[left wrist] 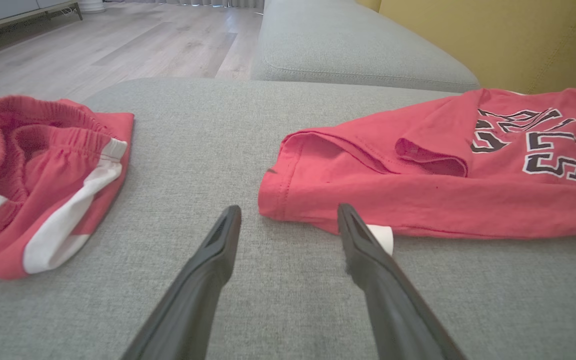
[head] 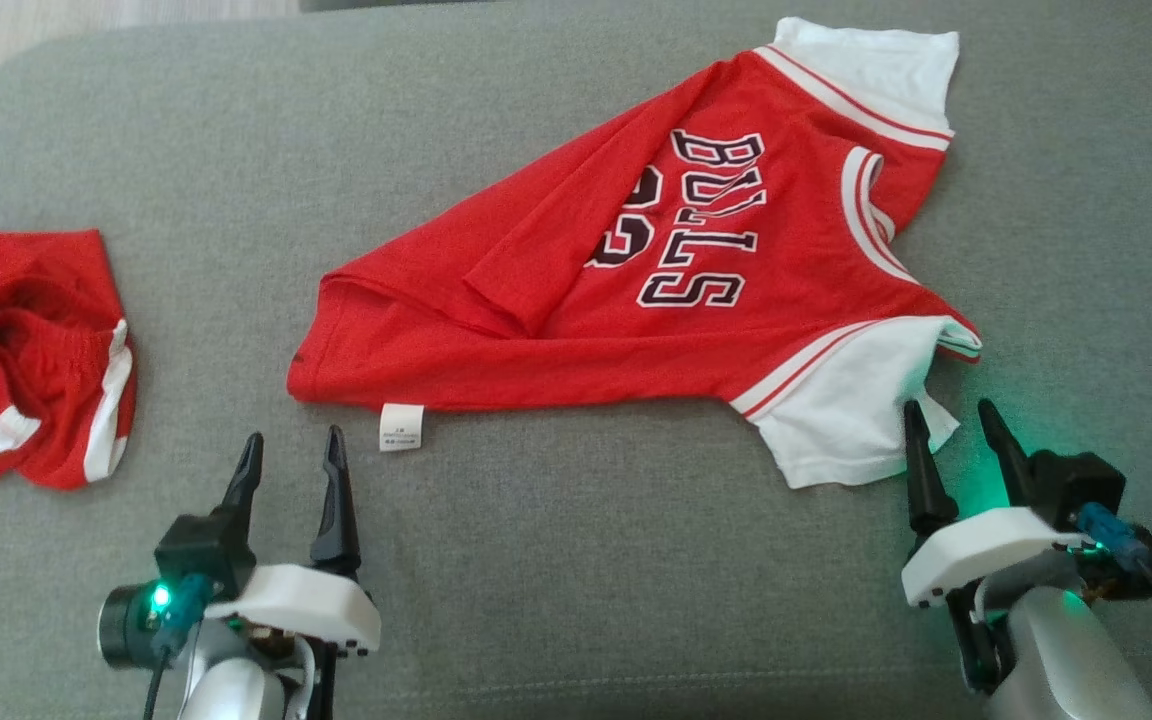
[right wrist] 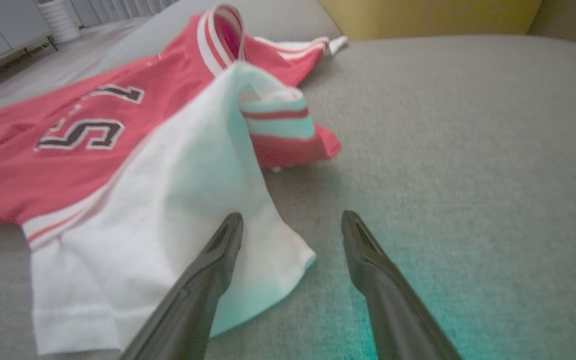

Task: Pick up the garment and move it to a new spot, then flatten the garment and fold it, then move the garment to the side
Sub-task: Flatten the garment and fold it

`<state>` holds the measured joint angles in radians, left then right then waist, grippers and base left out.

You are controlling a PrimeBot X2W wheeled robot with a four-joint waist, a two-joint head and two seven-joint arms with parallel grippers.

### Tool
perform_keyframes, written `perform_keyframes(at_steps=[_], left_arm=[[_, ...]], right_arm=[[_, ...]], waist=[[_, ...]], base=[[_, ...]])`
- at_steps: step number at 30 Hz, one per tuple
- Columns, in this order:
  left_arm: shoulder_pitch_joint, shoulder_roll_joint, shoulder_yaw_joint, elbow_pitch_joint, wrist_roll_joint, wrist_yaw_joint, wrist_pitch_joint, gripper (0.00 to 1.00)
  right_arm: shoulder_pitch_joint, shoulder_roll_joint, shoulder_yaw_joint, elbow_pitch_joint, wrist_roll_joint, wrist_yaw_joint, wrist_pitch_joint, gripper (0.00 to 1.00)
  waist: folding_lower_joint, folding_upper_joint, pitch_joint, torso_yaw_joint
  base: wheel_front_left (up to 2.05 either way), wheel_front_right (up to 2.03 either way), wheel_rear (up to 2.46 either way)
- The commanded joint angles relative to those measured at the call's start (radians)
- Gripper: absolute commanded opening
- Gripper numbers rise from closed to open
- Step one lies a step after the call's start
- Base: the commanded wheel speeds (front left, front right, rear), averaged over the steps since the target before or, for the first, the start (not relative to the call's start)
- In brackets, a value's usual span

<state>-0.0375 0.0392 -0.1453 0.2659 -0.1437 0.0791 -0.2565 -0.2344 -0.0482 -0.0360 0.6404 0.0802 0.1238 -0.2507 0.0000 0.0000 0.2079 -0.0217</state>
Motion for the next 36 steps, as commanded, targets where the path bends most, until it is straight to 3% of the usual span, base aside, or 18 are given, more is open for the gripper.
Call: perform_keyframes(at_steps=[1,3,4,6,8,9,17,26,36], left_arm=[[-0.039,0.011,0.032,-0.024,-0.003,0.002,-0.005,1.00],[-0.045,0.011,0.031,-0.025,-0.004,0.002,-0.005,1.00],[-0.047,0.011,0.030,-0.024,-0.005,0.001,-0.005,1.00],[-0.053,0.011,0.029,-0.023,-0.008,-0.001,-0.005,1.00],[-0.057,0.011,0.030,-0.024,-0.009,-0.001,-0.005,1.00],[-0.059,0.011,0.031,-0.024,-0.010,-0.001,-0.005,1.00],[-0.066,0.011,0.025,-0.009,-0.028,-0.014,-0.005,1.00],[-0.067,0.011,0.023,0.053,-0.072,-0.024,-0.005,1.00],[-0.072,0.011,0.029,0.132,-0.125,-0.060,-0.005,1.00]], right_arm=[[-0.023,-0.002,0.017,-0.007,-0.009,0.007,-0.009,1.00],[-0.036,-0.002,0.007,0.037,-0.018,0.007,-0.004,1.00],[-0.042,-0.002,0.006,0.059,-0.020,0.007,-0.001,0.95],[-0.053,-0.002,0.012,0.094,-0.017,0.007,-0.001,0.43],[-0.061,-0.002,0.023,0.119,-0.005,0.007,-0.003,0.06],[-0.065,-0.002,0.030,0.128,0.000,0.007,-0.004,0.00],[-0.058,-0.002,0.002,0.133,0.027,0.007,-0.010,0.00],[0.009,-0.002,-0.084,-0.016,0.016,0.007,-0.011,0.00],[0.020,-0.002,-0.089,-0.075,0.031,0.007,-0.011,0.00]], waist=[[0.0000,0.0000,0.006,0.004],[0.0000,0.0000,0.014,0.008],[0.0000,0.0000,0.017,0.010],[0.0000,0.0000,0.024,0.012],[0.0000,0.0000,0.029,0.010],[0.0000,0.0000,0.032,0.008],[0.0000,0.0000,0.028,-0.027],[0.0000,0.0000,0.017,-0.088],[0.0000,0.0000,0.011,-0.120]], base=[[0.00,0.00,0.00],[0.00,0.00,0.00],[0.00,0.00,0.00],[0.00,0.00,0.00],[0.00,0.00,0.00],[0.00,0.00,0.00],[0.00,0.00,0.00],[0.00,0.00,0.00],[0.00,0.00,0.00]])
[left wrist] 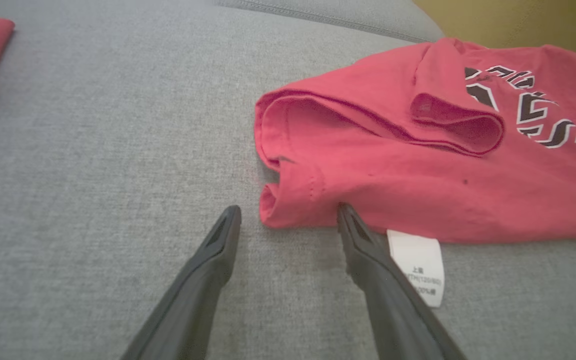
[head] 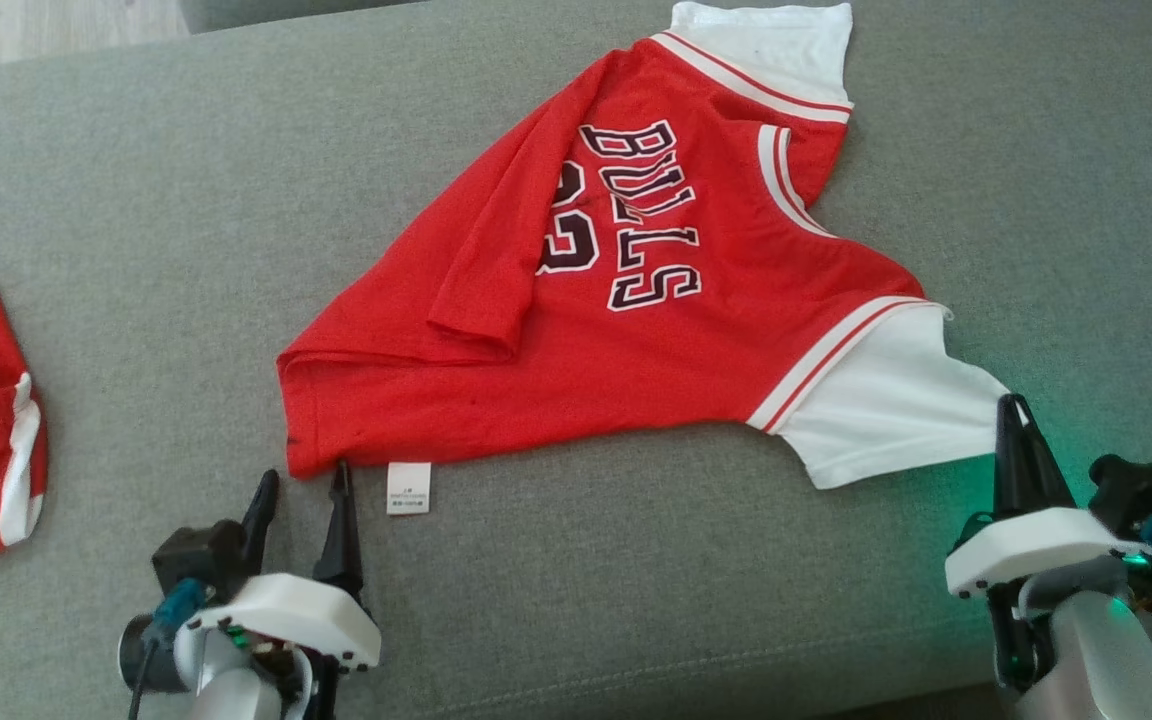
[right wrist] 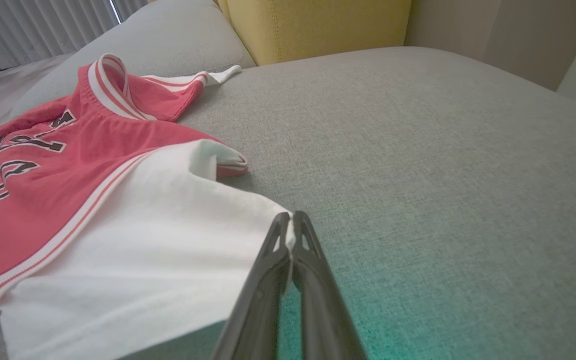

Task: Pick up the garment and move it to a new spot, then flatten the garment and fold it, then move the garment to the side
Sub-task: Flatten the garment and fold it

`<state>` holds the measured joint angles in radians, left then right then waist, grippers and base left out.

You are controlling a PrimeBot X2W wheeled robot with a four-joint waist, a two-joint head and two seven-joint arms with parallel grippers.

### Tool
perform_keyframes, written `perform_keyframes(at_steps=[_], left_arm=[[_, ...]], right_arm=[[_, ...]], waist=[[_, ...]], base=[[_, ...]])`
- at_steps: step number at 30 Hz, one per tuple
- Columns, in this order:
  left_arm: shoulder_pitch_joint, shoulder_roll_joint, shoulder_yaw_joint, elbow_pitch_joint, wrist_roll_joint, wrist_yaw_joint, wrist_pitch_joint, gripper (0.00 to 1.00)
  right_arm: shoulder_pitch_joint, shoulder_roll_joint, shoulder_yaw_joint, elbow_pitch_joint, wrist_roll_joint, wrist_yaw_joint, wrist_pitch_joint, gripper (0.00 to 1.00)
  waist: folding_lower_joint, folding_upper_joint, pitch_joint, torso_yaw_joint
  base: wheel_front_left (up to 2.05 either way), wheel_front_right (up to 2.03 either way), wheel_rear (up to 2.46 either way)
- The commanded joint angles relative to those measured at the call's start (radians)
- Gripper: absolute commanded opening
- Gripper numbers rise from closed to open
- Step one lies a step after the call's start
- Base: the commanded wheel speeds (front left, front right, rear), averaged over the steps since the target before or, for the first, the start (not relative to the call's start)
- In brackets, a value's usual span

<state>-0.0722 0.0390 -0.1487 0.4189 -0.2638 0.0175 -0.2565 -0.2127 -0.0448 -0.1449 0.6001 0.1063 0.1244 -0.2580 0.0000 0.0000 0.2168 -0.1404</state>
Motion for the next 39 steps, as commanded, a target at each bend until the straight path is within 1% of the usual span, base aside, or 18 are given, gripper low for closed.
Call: perform_keyframes(at_steps=[1,9,17,18,19,20,24,27,31,35,37,39], left_arm=[[-0.040,0.011,0.035,-0.017,-0.010,0.000,-0.005,1.00],[-0.055,0.011,0.053,0.003,-0.039,-0.020,-0.005,1.00],[-0.074,0.011,0.044,0.027,-0.049,-0.054,-0.005,1.00],[-0.077,0.011,0.042,0.031,-0.049,-0.057,-0.005,0.76],[-0.079,0.011,0.040,0.035,-0.046,-0.058,-0.005,0.34],[-0.081,0.011,0.039,0.040,-0.050,-0.060,-0.005,0.00],[-0.095,0.011,0.028,0.053,-0.054,-0.074,-0.005,0.00],[-0.101,0.011,0.023,0.026,-0.054,-0.089,-0.005,0.00],[-0.106,0.011,0.024,-0.043,-0.063,-0.103,-0.005,0.00],[-0.138,0.011,0.049,-0.118,-0.039,-0.108,-0.005,0.00],[-0.172,0.019,0.066,-0.152,-0.031,-0.111,-0.005,0.00],[-0.218,0.040,0.079,-0.182,-0.019,-0.114,-0.005,0.00]], right_arm=[[-0.005,-0.005,0.024,-0.039,0.008,0.006,-0.004,0.00],[-0.023,-0.005,0.056,-0.070,0.021,0.006,-0.004,0.00],[-0.034,-0.005,0.062,-0.080,0.022,0.006,-0.004,0.00],[-0.035,-0.005,0.062,-0.080,0.022,0.006,-0.004,0.00],[-0.036,-0.005,0.063,-0.081,0.022,0.006,-0.004,0.00],[-0.038,-0.005,0.064,-0.082,0.023,0.006,-0.004,0.00],[-0.043,-0.005,0.066,-0.088,0.033,0.006,-0.004,0.00],[-0.046,-0.005,0.072,-0.111,0.053,0.006,-0.004,0.00],[-0.060,-0.005,0.098,-0.151,0.097,0.006,-0.004,0.00],[-0.110,-0.009,0.120,-0.201,0.127,0.006,0.001,0.00],[-0.151,-0.026,0.136,-0.232,0.143,0.006,0.014,0.00],[-0.203,-0.044,0.148,-0.269,0.171,0.006,0.035,0.00]], waist=[[0.0000,0.0000,0.004,-0.003],[0.0000,0.0000,0.026,-0.015],[0.0000,0.0000,0.039,-0.018],[0.0000,0.0000,0.040,-0.018],[0.0000,0.0000,0.041,-0.018],[0.0000,0.0000,0.042,-0.017],[0.0000,0.0000,0.040,-0.011],[0.0000,0.0000,0.020,0.001],[0.0000,0.0000,-0.026,0.017],[0.0000,0.0000,-0.074,0.028],[0.0000,0.0000,-0.094,0.034],[0.0000,0.0000,-0.112,0.037]], base=[[0.00,0.00,0.00],[0.00,0.00,0.00],[0.00,0.00,0.00],[0.00,0.00,0.00],[0.00,0.00,0.00],[0.00,0.00,0.00],[0.00,0.00,0.00],[0.00,0.00,0.00],[0.00,0.00,0.00],[0.00,0.00,0.00],[0.00,0.00,0.00],[0.00,0.00,0.00]])
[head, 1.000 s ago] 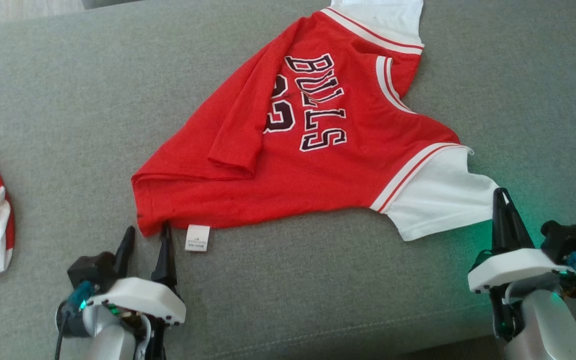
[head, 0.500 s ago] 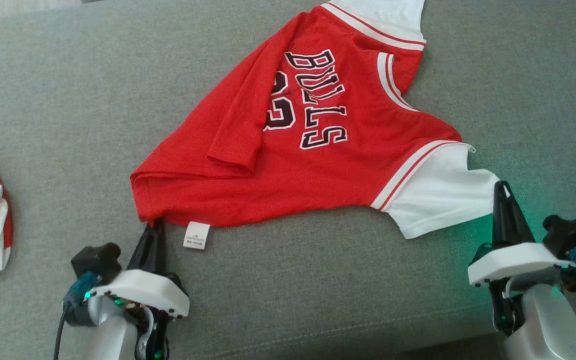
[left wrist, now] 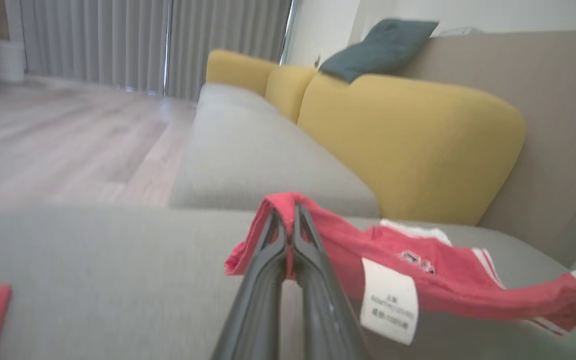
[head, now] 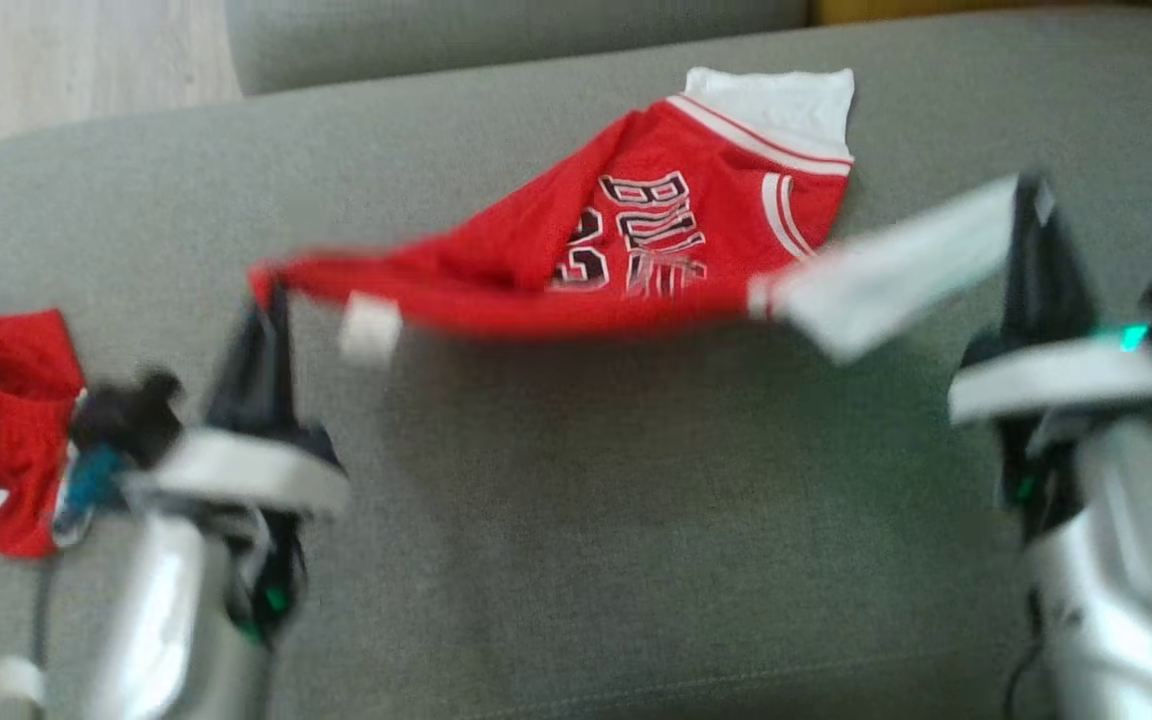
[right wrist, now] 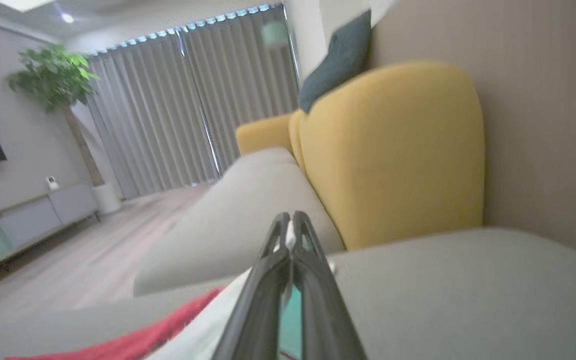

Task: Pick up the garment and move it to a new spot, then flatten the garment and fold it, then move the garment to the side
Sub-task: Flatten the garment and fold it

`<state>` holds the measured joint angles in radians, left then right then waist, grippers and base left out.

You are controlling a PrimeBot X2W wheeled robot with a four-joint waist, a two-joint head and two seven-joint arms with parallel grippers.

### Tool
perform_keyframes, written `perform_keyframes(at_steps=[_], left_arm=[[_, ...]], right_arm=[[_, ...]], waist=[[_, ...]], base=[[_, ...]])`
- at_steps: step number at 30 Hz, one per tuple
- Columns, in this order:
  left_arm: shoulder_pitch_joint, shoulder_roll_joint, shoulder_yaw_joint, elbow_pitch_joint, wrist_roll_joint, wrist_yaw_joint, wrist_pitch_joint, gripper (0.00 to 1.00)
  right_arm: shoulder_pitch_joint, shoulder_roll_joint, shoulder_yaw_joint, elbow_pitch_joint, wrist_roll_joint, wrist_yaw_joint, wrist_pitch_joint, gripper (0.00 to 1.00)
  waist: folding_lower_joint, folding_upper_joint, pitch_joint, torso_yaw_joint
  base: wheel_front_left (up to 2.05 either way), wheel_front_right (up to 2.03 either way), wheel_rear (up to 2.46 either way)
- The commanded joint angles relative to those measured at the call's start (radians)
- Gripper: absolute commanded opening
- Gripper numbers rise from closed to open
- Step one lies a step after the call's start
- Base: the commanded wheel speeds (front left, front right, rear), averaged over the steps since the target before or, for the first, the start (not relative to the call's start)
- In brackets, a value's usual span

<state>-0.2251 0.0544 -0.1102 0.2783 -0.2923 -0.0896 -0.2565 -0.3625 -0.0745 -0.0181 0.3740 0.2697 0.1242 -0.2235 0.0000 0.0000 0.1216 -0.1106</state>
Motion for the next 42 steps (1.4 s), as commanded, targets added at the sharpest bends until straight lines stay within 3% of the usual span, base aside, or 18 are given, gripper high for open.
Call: perform_keyframes(at_steps=[1,8,16,25,36,42], left_arm=[[-0.092,0.039,0.045,-0.055,0.014,-0.008,-0.005,0.00],[-0.359,0.165,0.074,-0.142,0.042,-0.016,0.081,0.00],[-0.594,0.227,0.094,-0.166,0.046,-0.003,0.205,0.00],[-0.822,0.259,0.041,-0.020,0.105,0.001,0.259,0.00],[-1.170,0.264,0.058,0.313,0.142,0.072,0.103,0.00],[-1.148,0.245,0.072,0.446,0.105,0.066,0.058,0.00]], right_arm=[[-0.083,-0.027,0.028,-0.062,0.021,0.007,0.013,0.00],[-0.369,-0.141,0.054,-0.200,0.102,0.007,0.133,0.00],[-0.636,-0.210,0.072,-0.230,0.099,0.007,0.226,0.00],[-0.881,-0.225,0.159,-0.013,-0.023,0.007,0.232,0.00],[-1.255,-0.169,-0.004,0.303,-0.229,0.007,0.050,0.00],[-1.222,-0.150,-0.032,0.413,-0.221,0.007,0.006,0.00]], waist=[[0.0000,0.0000,-0.027,0.007],[0.0000,0.0000,-0.056,0.016],[0.0000,0.0000,0.001,0.029],[0.0000,0.0000,0.181,0.046],[0.0000,0.0000,0.336,0.046],[0.0000,0.0000,0.383,0.041]], base=[[0.00,0.00,0.00],[0.00,0.00,0.00],[0.00,0.00,0.00],[0.00,0.00,0.00],[0.00,0.00,0.00],[0.00,0.00,0.00]])
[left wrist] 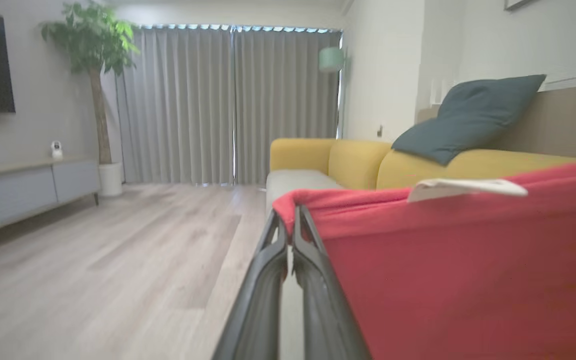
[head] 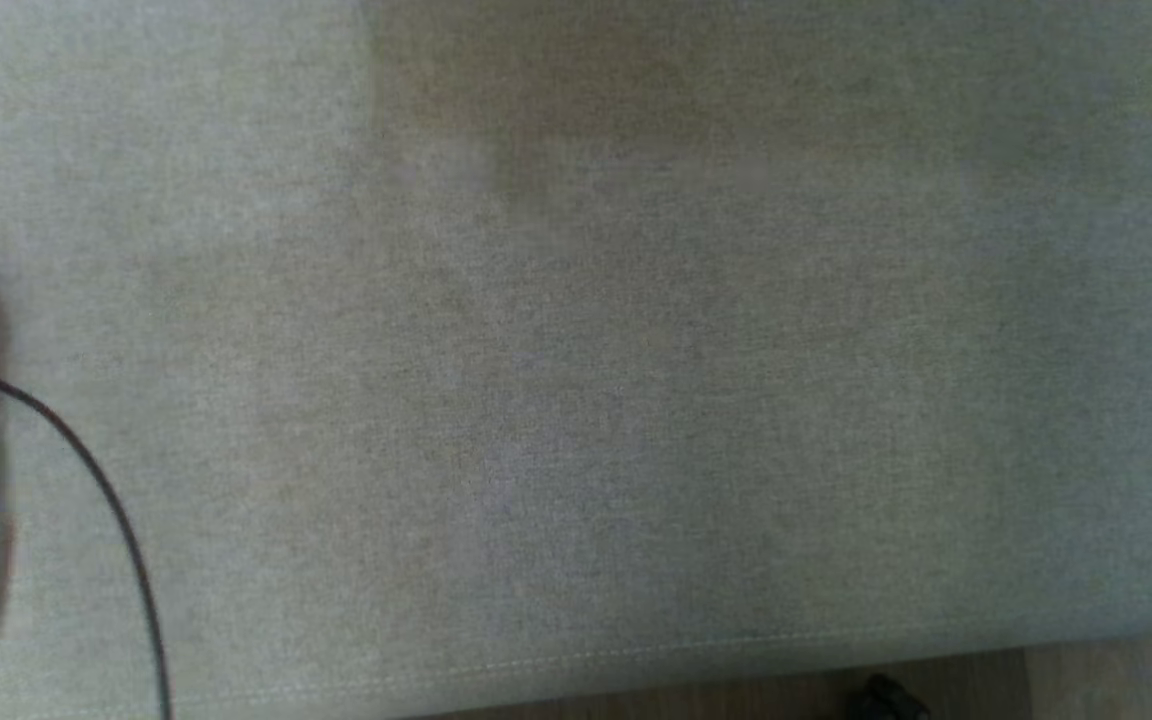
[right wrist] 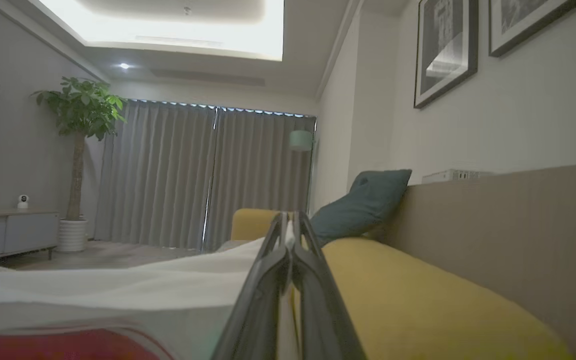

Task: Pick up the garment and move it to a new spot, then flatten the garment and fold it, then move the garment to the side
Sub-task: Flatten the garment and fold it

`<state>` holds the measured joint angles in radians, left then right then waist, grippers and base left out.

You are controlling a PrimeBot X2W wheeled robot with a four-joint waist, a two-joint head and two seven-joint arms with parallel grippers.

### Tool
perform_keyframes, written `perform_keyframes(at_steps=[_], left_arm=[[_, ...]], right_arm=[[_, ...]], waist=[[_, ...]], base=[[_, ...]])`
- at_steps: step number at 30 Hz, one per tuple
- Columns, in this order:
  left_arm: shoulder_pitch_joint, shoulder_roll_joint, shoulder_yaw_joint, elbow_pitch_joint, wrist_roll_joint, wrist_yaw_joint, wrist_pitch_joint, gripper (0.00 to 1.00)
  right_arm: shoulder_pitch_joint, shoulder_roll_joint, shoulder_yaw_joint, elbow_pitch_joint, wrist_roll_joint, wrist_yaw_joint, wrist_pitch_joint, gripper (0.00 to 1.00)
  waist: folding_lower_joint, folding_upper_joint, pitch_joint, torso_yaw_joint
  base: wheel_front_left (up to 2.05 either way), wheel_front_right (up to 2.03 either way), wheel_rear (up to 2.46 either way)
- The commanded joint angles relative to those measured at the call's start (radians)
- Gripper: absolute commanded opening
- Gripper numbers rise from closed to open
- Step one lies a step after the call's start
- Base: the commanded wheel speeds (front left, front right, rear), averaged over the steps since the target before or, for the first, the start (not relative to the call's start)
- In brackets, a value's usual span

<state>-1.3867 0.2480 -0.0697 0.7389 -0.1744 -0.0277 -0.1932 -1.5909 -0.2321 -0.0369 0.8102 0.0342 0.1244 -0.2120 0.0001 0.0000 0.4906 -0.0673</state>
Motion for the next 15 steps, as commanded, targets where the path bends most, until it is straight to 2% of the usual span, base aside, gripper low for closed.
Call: perform_keyframes(at_steps=[1,5,9,15], left_arm=[[0.039,0.047,0.034,0.003,-0.020,0.002,-0.015,0.00],[0.205,0.005,0.077,0.048,-0.080,-0.001,-0.053,0.00],[0.408,-0.052,0.103,0.047,-0.116,-0.008,-0.067,0.00],[0.700,-0.121,0.166,-0.064,-0.127,0.008,-0.068,0.00]], right_arm=[[0.033,0.011,-0.010,-0.014,0.033,0.006,-0.013,0.00],[0.218,0.027,0.046,-0.010,0.135,0.006,-0.034,0.00],[0.468,0.021,0.122,-0.068,0.268,0.006,-0.032,0.00],[0.834,0.002,0.177,-0.214,0.427,0.006,-0.009,0.00]], waist=[[-0.0001,0.0000,0.020,-0.002],[-0.0001,0.0000,0.008,-0.006],[-0.0001,0.0000,-0.026,-0.006],[-0.0001,0.0000,-0.103,-0.018]], base=[[0.00,0.00,0.00],[0.00,0.00,0.00],[0.00,0.00,0.00],[0.00,0.00,0.00]])
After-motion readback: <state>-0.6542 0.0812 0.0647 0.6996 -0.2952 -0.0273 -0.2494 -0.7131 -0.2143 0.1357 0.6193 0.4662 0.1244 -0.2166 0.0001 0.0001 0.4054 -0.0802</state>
